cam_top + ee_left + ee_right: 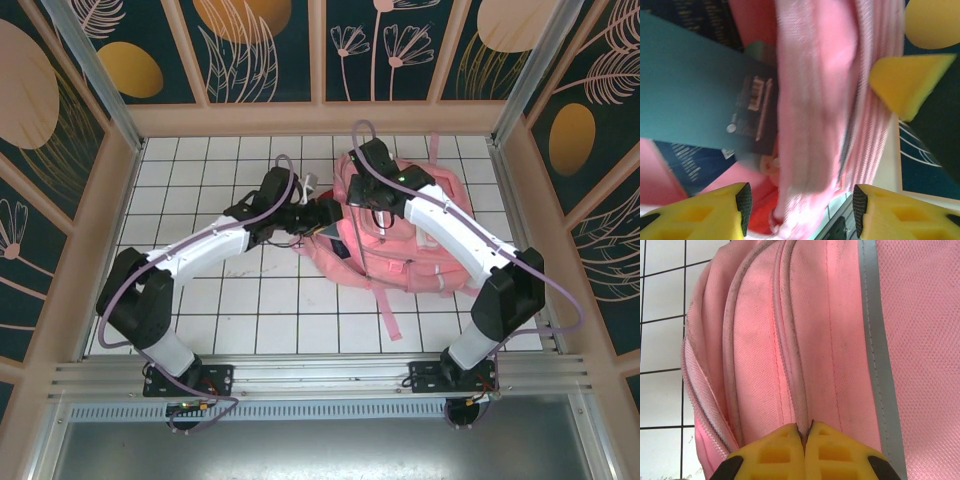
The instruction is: Pack books, pencil case, and school supplies into a backpack
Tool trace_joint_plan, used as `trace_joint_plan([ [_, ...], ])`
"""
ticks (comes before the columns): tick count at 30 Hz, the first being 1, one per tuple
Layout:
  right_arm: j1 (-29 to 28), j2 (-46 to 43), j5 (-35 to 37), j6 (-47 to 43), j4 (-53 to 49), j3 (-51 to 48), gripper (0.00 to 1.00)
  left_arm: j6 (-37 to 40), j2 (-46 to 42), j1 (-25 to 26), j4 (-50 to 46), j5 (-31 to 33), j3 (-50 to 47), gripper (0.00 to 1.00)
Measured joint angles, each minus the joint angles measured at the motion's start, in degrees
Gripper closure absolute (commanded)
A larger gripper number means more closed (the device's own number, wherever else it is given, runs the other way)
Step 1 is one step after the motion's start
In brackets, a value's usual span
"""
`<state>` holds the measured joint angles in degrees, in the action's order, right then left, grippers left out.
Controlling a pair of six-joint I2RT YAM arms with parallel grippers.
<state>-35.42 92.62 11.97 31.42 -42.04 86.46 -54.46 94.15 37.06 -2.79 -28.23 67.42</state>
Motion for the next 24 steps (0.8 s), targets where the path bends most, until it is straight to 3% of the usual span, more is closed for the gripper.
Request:
trace_joint_plan([
  [9,1.62,-0.68,-2.21,1.18,0.0,-0.02,1.0,-1.09,0.94,5.03,-3.93,5.51,3.58,0.42],
  [24,6.25,1.77,-18.91,6.95,8.44,-4.94,1.0,-1.33,-7.34,5.6,-8.17,11.8,2.12,0.44],
])
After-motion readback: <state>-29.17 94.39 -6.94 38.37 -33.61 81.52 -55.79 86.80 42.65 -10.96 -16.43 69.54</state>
